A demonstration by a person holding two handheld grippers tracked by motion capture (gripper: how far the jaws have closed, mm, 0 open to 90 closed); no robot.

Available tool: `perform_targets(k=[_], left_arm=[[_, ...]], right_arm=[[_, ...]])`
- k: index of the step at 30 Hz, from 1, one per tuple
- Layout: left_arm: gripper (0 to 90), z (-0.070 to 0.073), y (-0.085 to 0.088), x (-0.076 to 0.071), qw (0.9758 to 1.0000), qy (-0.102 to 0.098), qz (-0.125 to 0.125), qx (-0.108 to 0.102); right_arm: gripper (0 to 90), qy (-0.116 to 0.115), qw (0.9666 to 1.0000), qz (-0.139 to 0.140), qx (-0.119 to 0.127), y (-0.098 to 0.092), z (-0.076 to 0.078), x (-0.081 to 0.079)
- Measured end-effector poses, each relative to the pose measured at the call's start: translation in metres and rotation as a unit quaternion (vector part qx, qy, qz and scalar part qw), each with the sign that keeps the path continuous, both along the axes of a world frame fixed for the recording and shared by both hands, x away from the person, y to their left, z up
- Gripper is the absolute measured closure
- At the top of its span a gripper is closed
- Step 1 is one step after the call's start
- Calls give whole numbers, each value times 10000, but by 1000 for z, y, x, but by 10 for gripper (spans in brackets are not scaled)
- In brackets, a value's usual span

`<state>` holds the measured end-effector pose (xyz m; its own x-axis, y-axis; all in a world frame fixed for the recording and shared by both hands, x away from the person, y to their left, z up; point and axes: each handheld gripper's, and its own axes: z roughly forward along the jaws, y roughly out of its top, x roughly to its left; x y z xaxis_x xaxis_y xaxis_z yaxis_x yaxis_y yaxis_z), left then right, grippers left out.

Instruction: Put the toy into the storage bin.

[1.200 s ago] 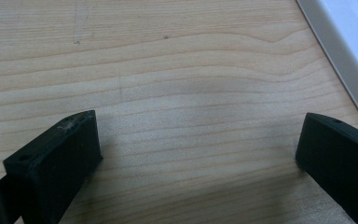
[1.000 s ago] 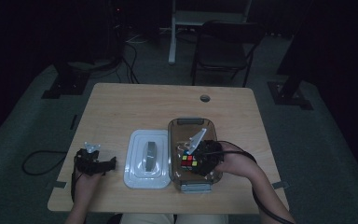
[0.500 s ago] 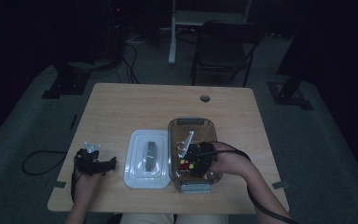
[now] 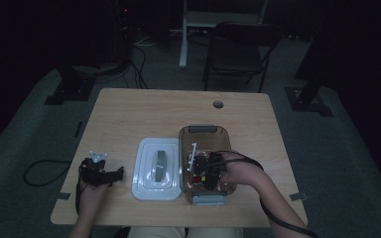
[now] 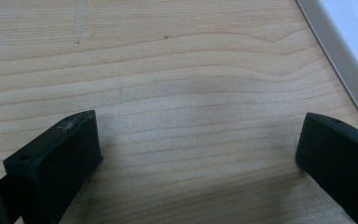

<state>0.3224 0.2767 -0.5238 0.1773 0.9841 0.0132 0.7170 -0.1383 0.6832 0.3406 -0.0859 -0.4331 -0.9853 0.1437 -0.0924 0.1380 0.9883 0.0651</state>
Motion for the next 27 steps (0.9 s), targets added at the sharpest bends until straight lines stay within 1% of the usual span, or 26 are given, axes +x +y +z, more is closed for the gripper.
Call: perform_targets(k=[2,3,4,5,8,10,11,12,15,17,18,25,27], left_arm=[[5,0,0,0,10000,-2,1,-1],[5,0,0,0,10000,0,-1,1],[5,0,0,0,10000,0,0,0],[6,0,0,0,10000,0,1,0],[5,0,0,0,10000,-2,2,-1],[5,0,0,0,10000,-1,1,0],[5,0,0,0,10000,1,0,0],[6,0,0,0,10000,-1,1,0],[5,0,0,0,10000,-1,1,-1],[6,0,0,0,10000,1,0,1],[6,0,0,0,10000,1,0,1],[5,0,0,0,10000,0,1,-2],[5,0,0,0,10000,9,-3,-1]], right_arm=[[339,-15,9999,27,-112,3,-1,-1],[339,-10,9999,84,-150,4,-2,-1],[339,-10,9998,100,-143,5,-3,-1],[339,14,9998,99,-183,6,-4,-1],[338,-18,9995,132,-301,9,-6,-1],[338,10,9995,135,-286,10,-6,-1],[338,46,9996,171,-233,10,-7,-1],[337,162,9996,200,-143,11,-7,-2],[336,186,9995,199,-183,12,-8,-2],[334,187,9995,186,-162,12,-8,-2],[327,232,9996,142,-46,11,-5,0],[285,194,9993,-57,311,6,5,1],[270,137,9989,-122,424,3,8,1]])
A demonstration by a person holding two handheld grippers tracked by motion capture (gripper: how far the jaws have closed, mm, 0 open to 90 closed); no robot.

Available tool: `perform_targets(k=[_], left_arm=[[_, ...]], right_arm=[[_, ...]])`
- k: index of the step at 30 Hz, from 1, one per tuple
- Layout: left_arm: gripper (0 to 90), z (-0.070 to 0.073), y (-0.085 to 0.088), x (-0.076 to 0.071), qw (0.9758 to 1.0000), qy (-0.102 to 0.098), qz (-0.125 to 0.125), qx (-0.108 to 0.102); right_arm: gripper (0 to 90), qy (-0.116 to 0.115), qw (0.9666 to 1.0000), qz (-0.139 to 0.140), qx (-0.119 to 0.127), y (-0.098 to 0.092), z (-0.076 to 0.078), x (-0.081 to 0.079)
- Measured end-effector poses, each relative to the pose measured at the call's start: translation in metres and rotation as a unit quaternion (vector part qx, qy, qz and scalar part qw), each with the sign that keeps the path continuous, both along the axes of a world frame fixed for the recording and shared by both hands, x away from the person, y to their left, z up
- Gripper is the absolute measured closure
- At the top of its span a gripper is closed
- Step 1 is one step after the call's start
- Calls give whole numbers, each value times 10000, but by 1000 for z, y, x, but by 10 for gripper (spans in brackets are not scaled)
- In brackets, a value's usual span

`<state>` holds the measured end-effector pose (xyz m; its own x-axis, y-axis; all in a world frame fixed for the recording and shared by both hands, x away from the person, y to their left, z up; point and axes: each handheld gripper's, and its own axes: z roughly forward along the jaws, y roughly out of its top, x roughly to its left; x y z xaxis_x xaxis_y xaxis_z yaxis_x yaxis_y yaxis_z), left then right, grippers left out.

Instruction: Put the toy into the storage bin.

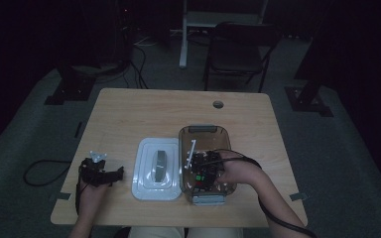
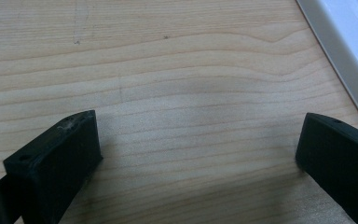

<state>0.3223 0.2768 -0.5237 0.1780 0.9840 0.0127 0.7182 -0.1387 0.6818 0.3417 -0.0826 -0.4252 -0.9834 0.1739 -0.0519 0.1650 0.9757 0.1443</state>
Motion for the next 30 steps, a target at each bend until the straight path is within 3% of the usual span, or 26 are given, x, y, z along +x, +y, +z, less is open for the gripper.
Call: perform_targets(k=[1,3,4,6,11,14,15,18,19,20,22,23,24,25,30], left_arm=[[6,0,0,0,10000,0,0,0],[5,0,0,0,10000,-3,1,1],[5,0,0,0,10000,-4,1,0],[5,0,0,0,10000,-3,3,-1],[5,0,0,0,10000,-1,1,0],[5,0,0,0,10000,-2,2,1],[5,0,0,0,10000,-2,1,0],[5,0,0,0,10000,-3,2,0],[6,0,0,0,10000,-3,2,0],[6,0,0,0,10000,-3,2,0],[5,0,0,0,10000,-3,2,0],[6,0,0,0,10000,-4,2,0],[5,0,0,0,10000,-4,2,0],[5,0,0,0,10000,-3,2,0],[5,0,0,0,10000,-4,3,-1]], right_arm=[[270,0,10000,0,0,0,0,0],[251,-30,9998,-89,179,-4,4,1],[245,-39,9991,-183,383,-8,7,1],[243,-37,9987,-202,469,-10,9,1],[196,-124,9931,-460,1074,-25,15,1],[168,-177,9902,-541,1276,-31,16,0],[156,-256,9859,-645,1521,-36,16,-2],[143,-337,9778,-766,1919,-44,18,-4],[143,-337,9778,-766,1919,-44,18,-4],[134,-349,9752,-803,2034,-47,18,-4],[124,-512,9636,-1031,2412,-56,21,-5],[120,-567,9601,-1091,2512,-59,21,-5],[120,-567,9601,-1091,2512,-59,21,-5],[117,-654,9519,-1214,2738,-65,23,-4],[117,-874,9278,-1546,3281,-81,27,-3]])
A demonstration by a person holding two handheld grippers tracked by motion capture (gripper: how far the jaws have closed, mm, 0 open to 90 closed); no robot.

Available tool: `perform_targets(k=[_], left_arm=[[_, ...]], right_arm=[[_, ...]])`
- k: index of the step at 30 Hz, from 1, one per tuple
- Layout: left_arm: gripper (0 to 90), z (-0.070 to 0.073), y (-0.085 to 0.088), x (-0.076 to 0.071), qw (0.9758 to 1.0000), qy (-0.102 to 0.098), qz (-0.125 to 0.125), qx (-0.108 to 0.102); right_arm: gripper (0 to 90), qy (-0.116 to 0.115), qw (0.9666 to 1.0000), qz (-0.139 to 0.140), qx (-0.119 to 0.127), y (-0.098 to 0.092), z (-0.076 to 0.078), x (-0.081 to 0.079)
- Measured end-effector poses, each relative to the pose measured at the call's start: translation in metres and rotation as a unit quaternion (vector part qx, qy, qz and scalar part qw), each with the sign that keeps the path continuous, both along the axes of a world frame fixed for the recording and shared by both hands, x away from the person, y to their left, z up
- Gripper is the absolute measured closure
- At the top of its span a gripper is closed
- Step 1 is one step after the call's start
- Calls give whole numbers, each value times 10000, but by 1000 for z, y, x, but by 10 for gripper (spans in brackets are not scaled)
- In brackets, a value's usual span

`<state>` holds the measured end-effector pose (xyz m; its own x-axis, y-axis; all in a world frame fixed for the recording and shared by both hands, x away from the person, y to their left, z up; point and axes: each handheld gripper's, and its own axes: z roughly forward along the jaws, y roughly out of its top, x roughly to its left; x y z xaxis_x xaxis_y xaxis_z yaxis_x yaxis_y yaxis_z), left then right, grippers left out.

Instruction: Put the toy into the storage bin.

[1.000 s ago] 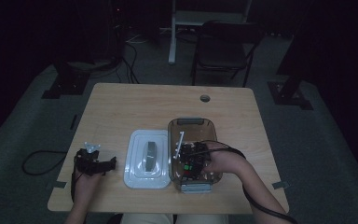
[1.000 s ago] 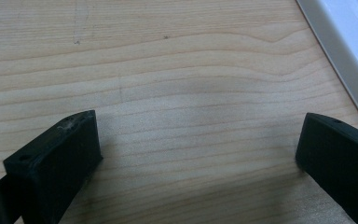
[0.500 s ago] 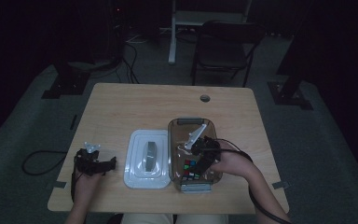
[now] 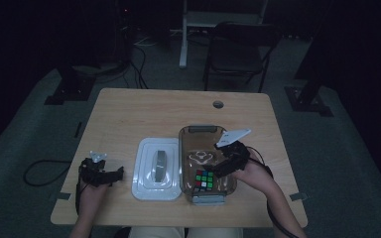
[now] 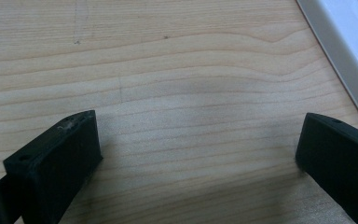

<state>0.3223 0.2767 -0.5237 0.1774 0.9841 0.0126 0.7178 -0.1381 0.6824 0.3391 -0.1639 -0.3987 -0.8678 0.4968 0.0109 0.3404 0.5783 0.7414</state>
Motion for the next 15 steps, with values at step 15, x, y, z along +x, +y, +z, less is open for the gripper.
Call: perform_targets(k=[15], left_arm=[[5,0,0,0,10000,-7,7,-5]], right_arm=[[113,-460,9905,-986,839,-47,-3,-6]])
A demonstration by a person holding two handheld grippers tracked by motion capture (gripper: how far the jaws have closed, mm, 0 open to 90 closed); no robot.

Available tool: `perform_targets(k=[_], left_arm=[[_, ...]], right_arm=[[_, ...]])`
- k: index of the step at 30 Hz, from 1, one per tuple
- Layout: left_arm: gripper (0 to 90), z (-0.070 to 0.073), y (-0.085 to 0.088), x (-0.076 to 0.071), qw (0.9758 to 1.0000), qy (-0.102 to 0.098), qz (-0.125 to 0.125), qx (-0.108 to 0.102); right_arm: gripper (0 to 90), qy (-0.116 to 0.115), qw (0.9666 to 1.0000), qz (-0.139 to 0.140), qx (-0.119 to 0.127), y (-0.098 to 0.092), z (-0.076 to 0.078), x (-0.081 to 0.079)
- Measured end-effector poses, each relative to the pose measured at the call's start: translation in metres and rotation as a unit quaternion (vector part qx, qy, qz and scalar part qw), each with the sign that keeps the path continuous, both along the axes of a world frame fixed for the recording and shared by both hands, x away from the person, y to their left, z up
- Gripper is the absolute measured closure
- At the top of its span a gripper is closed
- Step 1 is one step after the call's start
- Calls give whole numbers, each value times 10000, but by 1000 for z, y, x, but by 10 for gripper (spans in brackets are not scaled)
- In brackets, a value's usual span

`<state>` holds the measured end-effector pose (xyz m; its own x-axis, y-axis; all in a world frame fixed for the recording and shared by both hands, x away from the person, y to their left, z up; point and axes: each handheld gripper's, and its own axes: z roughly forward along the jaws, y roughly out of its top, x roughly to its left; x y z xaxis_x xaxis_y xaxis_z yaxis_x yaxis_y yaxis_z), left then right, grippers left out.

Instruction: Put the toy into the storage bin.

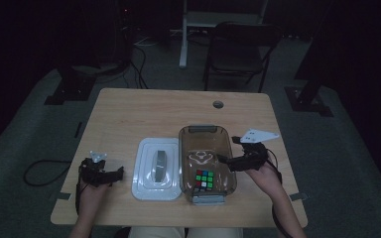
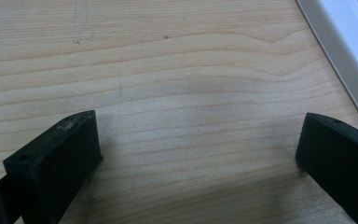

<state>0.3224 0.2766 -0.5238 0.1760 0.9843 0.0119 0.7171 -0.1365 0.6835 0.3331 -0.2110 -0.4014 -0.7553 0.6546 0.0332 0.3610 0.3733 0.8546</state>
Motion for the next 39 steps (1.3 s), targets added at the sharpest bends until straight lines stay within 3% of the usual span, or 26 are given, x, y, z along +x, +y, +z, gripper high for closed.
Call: perform_targets(k=[7,15,20,27,39], left_arm=[[6,0,0,0,10000,5,-6,6],[5,0,0,0,10000,4,-5,5],[6,0,0,0,10000,-1,-3,1],[5,0,0,0,10000,1,-3,1],[5,0,0,0,10000,3,-5,4]], right_arm=[[114,-191,9983,-542,62,-17,-5,-3],[114,-191,9957,-901,76,-31,-17,-6],[113,-346,9920,-1209,127,-42,-29,-11],[114,-380,9873,-1522,259,-57,-45,-16],[114,-239,9801,-1966,-117,-65,-86,-19]])
